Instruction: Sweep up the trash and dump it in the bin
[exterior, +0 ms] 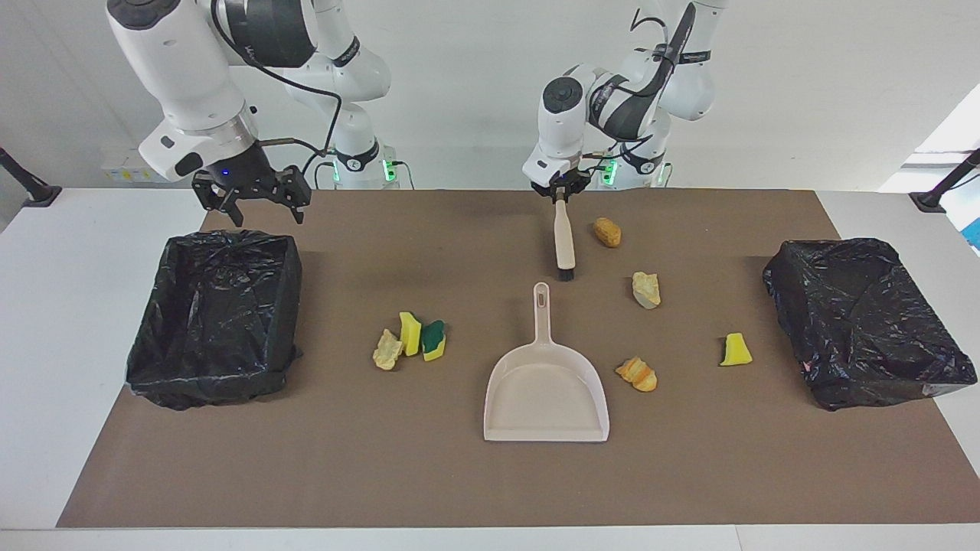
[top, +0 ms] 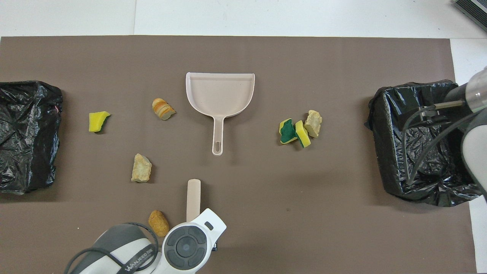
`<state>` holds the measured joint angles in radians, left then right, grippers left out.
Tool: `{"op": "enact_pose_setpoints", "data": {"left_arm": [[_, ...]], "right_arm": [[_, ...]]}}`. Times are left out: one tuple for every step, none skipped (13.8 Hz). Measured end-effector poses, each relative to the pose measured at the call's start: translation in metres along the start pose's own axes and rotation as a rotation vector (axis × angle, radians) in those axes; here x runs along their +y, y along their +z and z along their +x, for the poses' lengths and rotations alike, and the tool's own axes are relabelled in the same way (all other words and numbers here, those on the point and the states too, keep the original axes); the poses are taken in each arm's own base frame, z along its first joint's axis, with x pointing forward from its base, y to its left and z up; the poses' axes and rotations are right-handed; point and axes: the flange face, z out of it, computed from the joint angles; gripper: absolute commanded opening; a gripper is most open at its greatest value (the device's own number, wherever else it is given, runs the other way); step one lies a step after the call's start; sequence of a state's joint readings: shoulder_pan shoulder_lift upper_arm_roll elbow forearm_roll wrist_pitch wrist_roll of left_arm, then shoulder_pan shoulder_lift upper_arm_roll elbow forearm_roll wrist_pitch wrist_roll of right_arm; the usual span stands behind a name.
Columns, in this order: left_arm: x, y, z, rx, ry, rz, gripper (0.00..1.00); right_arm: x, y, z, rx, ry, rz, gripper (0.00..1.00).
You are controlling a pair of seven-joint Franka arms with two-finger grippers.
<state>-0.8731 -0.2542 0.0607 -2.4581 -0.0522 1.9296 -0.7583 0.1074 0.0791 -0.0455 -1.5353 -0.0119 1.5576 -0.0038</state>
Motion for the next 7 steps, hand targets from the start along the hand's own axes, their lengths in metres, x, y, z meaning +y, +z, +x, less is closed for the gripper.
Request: {"op": "enact_pose_setpoints", "data": {"left_arm": [[-0.009, -0.01, -0.001, -0.018, -0.013, 0.008, 0.0], [-0.019, -0.019, -0.007, -0.048, -0.028, 0.029, 0.0], [-0.029, -0.025, -0.016, -0.083, -0.058, 0.059, 0.0], [-0.037, -0.029, -0.025, -0.107, -0.112, 0.085, 0.0], [-0.042, -0.033, -0.032, -0.115, -0.197, 0.103, 0.0], [-0.046, -0.034, -0.037, -0.113, -0.296, 0.114, 0.0], [-0.047, -0.033, -0.039, -0.107, -0.408, 0.121, 0.0]], "right_arm": [[-0.019, 0.008, 0.007, -0.012, 0.005, -0.001, 1.0], [-0.042, 0.019, 0.015, -0.021, 0.012, -0.002, 1.0], [-0.065, 0.032, 0.024, -0.024, 0.018, 0.006, 1.0], [-0.084, 0.045, 0.033, -0.025, 0.027, 0.023, 1.0], [-0.102, 0.06, 0.041, -0.027, 0.036, 0.043, 1.0], [-0.12, 0.074, 0.049, -0.026, 0.034, 0.052, 1.0], [-0.141, 0.086, 0.054, -0.02, 0.028, 0.055, 1.0]]}}
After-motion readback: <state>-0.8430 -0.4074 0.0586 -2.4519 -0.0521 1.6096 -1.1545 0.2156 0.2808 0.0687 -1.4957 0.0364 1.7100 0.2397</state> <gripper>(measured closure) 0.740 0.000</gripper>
